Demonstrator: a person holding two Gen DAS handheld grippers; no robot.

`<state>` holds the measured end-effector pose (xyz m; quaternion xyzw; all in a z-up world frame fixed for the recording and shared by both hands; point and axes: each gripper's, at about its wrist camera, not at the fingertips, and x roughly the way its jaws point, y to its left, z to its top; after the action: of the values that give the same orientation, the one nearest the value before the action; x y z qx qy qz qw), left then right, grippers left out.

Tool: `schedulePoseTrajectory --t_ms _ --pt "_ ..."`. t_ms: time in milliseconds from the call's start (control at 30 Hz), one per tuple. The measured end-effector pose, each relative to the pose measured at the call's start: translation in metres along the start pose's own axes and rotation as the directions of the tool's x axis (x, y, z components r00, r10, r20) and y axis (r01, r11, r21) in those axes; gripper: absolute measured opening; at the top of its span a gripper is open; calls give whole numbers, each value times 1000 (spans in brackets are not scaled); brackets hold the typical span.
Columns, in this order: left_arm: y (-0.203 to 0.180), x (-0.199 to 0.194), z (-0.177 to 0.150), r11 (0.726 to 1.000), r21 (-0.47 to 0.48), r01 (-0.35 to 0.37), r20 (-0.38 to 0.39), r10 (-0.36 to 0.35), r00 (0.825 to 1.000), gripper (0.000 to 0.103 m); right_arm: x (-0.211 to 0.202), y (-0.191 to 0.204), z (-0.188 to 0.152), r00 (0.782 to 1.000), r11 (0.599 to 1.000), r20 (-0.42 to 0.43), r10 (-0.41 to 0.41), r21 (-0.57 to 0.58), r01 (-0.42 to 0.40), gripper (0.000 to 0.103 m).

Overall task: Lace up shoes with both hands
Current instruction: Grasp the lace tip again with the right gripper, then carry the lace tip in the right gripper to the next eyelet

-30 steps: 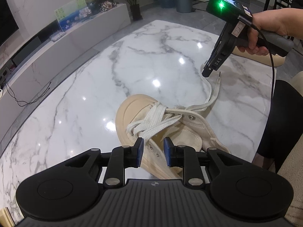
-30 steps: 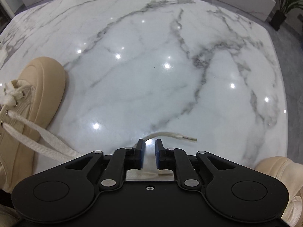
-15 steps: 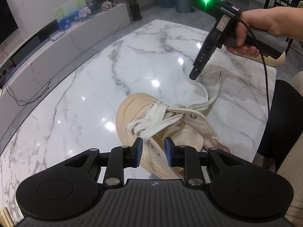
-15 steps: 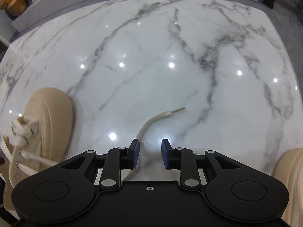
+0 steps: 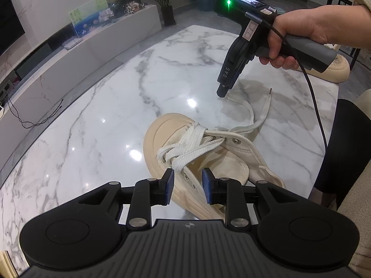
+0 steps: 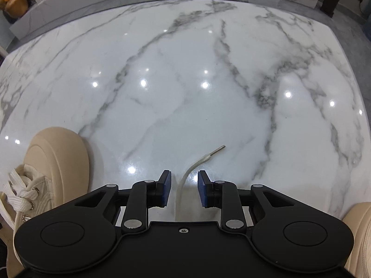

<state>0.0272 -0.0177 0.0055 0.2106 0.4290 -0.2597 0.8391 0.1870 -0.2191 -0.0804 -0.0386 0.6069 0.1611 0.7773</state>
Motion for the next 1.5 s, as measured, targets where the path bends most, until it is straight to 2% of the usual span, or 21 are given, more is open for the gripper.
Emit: schedulePoseTrajectory --t_ms 100,233,400,567,733,833,967,1100,1333,1433,1500 --pt "2 -1 -1 1000 -6 8 -4 -8 1000 25 2 3 -3 1000 1000 -1 1 -24 -1 3" --pt "3 -2 -2 1000 -18 19 -2 -19 1000 21 -7 11 -6 999 996 32 1 -84 2 1" --pt "4 -4 -4 999 -30 28 4 -28 1000 21 -44 41 -12 990 962 103 100 -263 -70 1" --pt "4 -8 -4 999 -35 26 16 -26 1000 21 -81 80 -28 969 855 134 207 -506 -113 1" --pt "2 -12 -6 999 -35 23 26 -22 999 21 -107 119 -53 945 665 71 318 -727 -170 1" --pt "2 -15 -8 999 -39 22 27 -21 999 21 -112 138 -68 946 565 27 322 -807 -169 1" --pt "1 -18 -11 998 -50 24 31 -22 999 21 -112 157 -81 954 463 -10 299 -873 -154 1" --pt "0 -19 -14 998 -54 22 31 -20 999 21 -111 167 -88 956 401 -27 291 -904 -148 1" --pt "0 -19 -18 998 -57 23 26 -22 999 21 -112 176 -96 960 334 -38 279 -933 -134 1" --pt "-1 -18 -20 998 -59 27 20 -26 999 21 -108 177 -93 962 343 -36 270 -930 -131 1" --pt "-1 -17 -22 998 -60 30 17 -29 999 21 -106 179 -90 961 362 -34 273 -922 -136 1"
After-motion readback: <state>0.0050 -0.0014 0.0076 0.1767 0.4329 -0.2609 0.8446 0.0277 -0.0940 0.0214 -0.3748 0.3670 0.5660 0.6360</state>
